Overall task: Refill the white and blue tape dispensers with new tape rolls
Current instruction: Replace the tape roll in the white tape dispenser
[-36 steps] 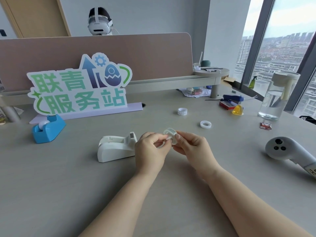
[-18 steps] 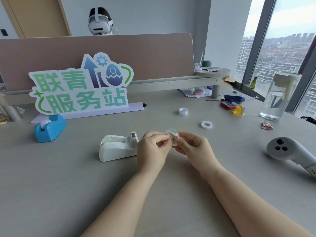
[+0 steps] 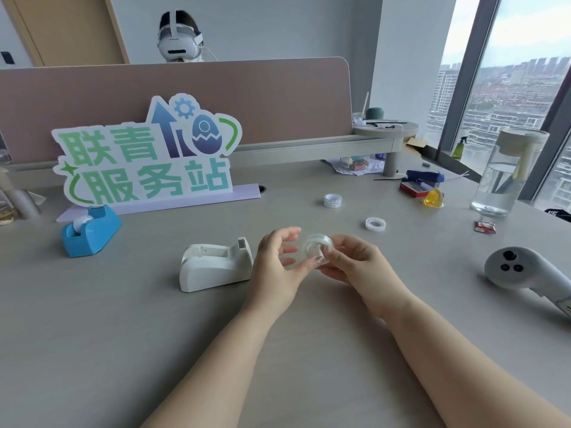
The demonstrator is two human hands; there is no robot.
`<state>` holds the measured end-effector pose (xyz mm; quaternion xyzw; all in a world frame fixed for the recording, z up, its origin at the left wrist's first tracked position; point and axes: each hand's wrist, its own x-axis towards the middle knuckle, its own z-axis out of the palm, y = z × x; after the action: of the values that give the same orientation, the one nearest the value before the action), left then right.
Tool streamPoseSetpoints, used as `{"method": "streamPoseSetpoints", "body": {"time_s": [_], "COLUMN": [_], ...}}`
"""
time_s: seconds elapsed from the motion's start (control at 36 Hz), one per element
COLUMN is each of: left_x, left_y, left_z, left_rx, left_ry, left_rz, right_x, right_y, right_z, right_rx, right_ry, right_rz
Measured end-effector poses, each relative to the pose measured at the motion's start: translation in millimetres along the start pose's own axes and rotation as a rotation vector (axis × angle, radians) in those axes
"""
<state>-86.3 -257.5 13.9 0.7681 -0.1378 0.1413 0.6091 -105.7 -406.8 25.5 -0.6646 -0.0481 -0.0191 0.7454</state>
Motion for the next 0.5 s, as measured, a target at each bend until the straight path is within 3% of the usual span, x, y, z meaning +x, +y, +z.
{"method": "streamPoseSetpoints", "body": {"time_s": [0.14, 0.5], "left_x": [-3.1, -0.2], "left_y": [5.1, 3.7], "left_z": [-1.4, -3.1], "left_rx": [-0.111, -0.256], "left_ry": [-0.154, -0.093], "left_rz": [-0.080, -0.167], "right_x": [0.6, -2.5], "right_y": [-0.1, -4.0], "right_z": [-1.7, 1.6], "right_rx": [-0.019, 0.051], "right_ry": [-0.015, -0.086], "right_rz": [0.011, 0.030]}}
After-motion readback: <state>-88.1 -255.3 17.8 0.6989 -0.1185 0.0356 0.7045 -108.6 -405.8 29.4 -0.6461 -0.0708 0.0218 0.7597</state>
